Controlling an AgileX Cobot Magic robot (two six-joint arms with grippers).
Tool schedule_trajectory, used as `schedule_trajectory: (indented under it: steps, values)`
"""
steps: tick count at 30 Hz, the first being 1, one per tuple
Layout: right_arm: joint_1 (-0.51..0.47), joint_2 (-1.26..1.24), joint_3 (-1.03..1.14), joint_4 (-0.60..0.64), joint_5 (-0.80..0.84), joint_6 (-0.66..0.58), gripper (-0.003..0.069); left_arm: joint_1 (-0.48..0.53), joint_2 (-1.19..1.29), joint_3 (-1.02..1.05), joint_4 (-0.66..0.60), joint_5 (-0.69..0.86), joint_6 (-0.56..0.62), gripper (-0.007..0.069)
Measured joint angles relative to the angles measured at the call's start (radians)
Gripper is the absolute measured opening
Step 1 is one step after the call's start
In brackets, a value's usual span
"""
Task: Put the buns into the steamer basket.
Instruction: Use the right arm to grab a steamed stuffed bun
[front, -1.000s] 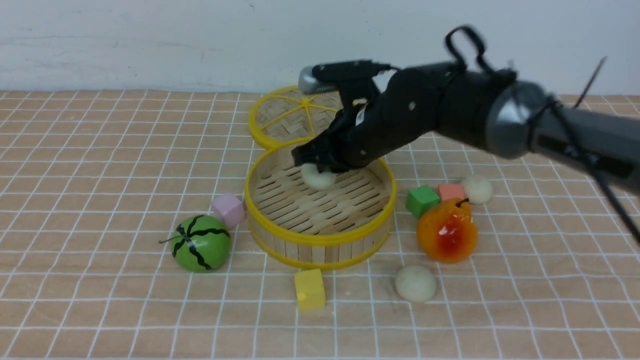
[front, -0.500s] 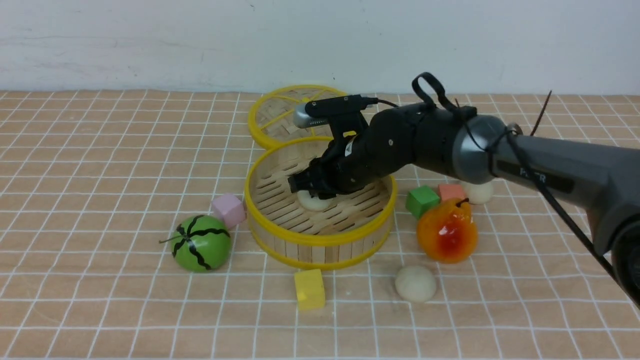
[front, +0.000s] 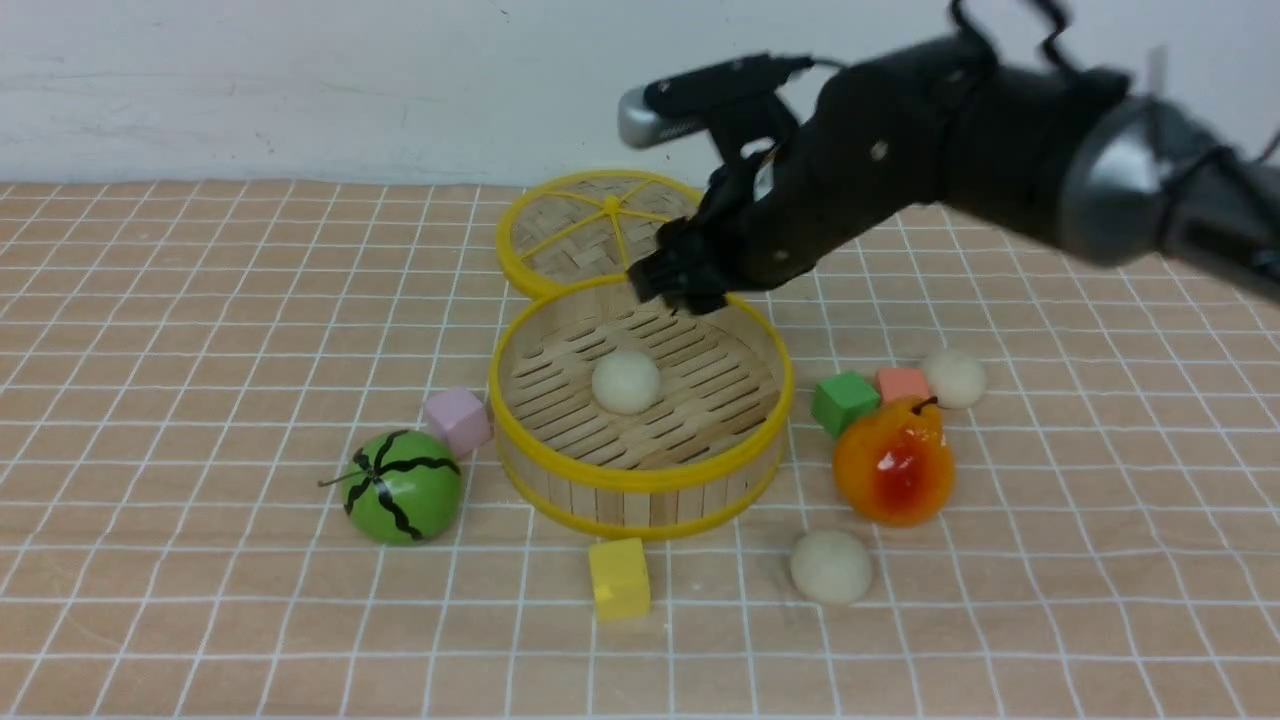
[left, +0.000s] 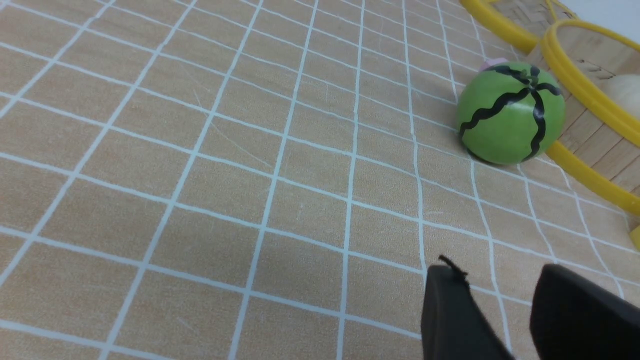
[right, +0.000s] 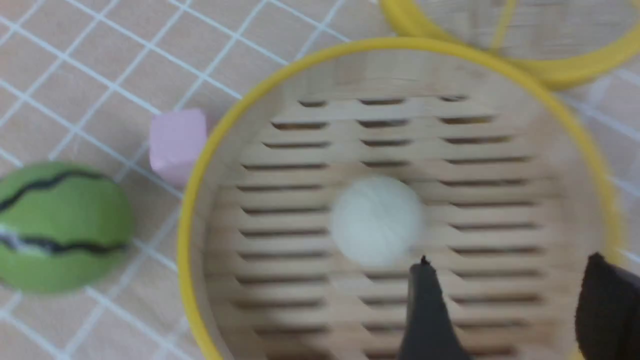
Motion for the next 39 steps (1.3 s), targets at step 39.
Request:
schedule_trajectory:
  steps: [39]
  values:
    - [-0.105, -0.214, 0.67, 0.071, -0.208, 0.202, 0.0238, 0.0, 0.0, 0.0, 0.0, 0.0, 0.0, 0.0238]
